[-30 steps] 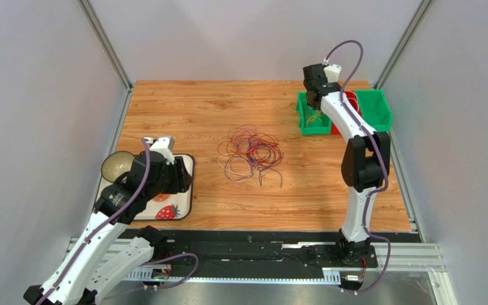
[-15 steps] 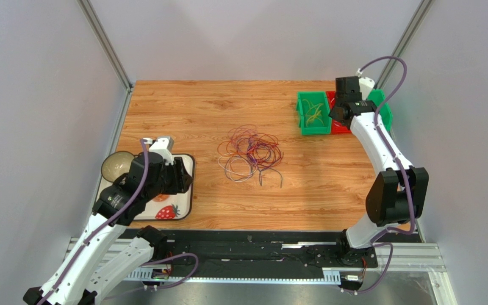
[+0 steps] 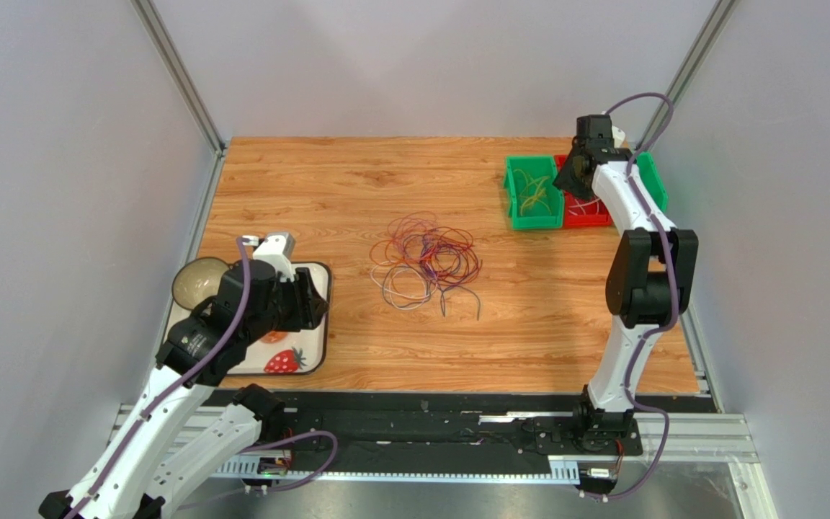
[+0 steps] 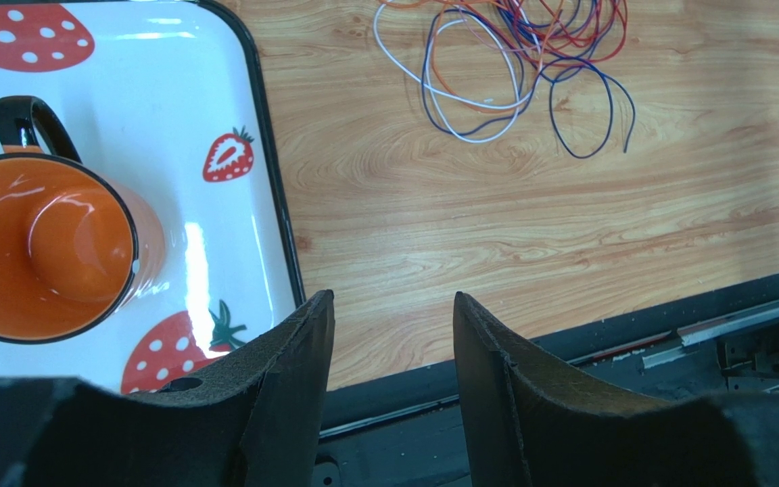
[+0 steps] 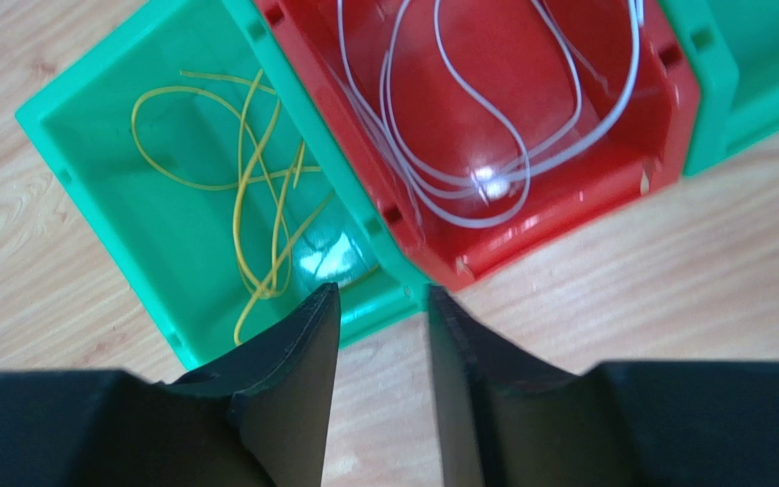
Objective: Untangle the cables
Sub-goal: Move the bin to the center of the board.
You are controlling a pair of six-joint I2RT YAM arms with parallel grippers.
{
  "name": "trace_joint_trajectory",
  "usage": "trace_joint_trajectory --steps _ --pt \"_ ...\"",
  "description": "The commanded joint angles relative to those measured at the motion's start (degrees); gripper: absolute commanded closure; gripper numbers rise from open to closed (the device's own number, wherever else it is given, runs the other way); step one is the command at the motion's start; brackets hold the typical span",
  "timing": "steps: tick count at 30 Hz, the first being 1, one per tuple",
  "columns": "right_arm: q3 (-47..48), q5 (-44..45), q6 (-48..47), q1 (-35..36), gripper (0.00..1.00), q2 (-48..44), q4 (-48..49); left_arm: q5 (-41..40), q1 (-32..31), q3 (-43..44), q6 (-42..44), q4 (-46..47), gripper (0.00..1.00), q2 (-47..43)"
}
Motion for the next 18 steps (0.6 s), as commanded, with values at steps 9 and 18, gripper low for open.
trace_joint_trajectory --steps 9,18 --pt "15.94 -11.93 -12.41 -3.5 0.49 12.85 0.09 0.5 -0.17 -0.21 0.82 1.83 0.44 -0.08" --pt "16.48 -14.76 -16.98 -3.5 0.53 15.77 -0.26 0.23 -0.17 -0.21 0.73 1.74 0.44 0.36"
